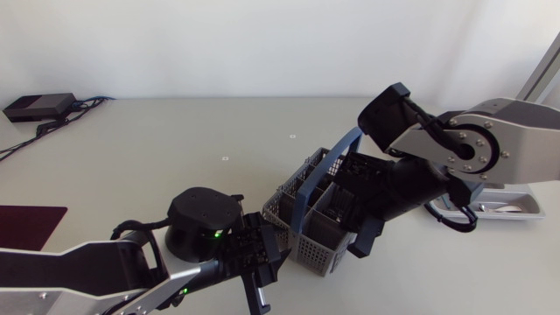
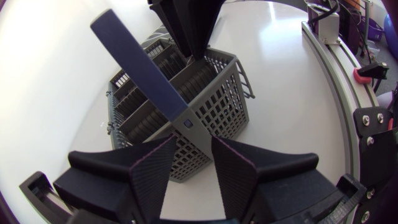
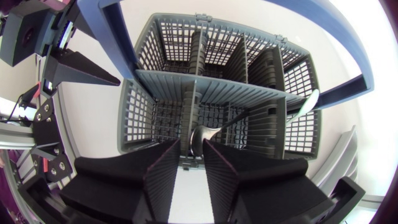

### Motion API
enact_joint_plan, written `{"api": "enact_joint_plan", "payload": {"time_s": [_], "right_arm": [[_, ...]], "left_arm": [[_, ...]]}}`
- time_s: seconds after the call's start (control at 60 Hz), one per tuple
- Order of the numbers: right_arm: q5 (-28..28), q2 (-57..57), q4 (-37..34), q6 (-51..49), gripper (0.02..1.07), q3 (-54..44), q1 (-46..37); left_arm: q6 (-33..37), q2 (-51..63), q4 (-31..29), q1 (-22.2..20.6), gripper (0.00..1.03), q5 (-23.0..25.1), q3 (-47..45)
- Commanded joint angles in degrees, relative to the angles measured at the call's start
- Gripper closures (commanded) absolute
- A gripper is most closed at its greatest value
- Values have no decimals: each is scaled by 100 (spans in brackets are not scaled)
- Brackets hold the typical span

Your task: Sort the cutlery from the basket into the organizer compartments.

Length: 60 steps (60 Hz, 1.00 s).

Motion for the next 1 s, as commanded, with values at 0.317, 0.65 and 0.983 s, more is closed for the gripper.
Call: {"api": "enact_joint_plan", "payload": {"time_s": [0.317,0.65,0.983], "right_arm": [[61,0,36,-158,76,-19,-222],[52,97,185,-140,76,-10,-248],[61,211,466,-35,76,-265,-90]], "left_arm": [[81,77,47,-76,62,-41,-122],[81,95,47,-84,62,-41,-113],[81,86,47,-93,62,-41,-122]]}}
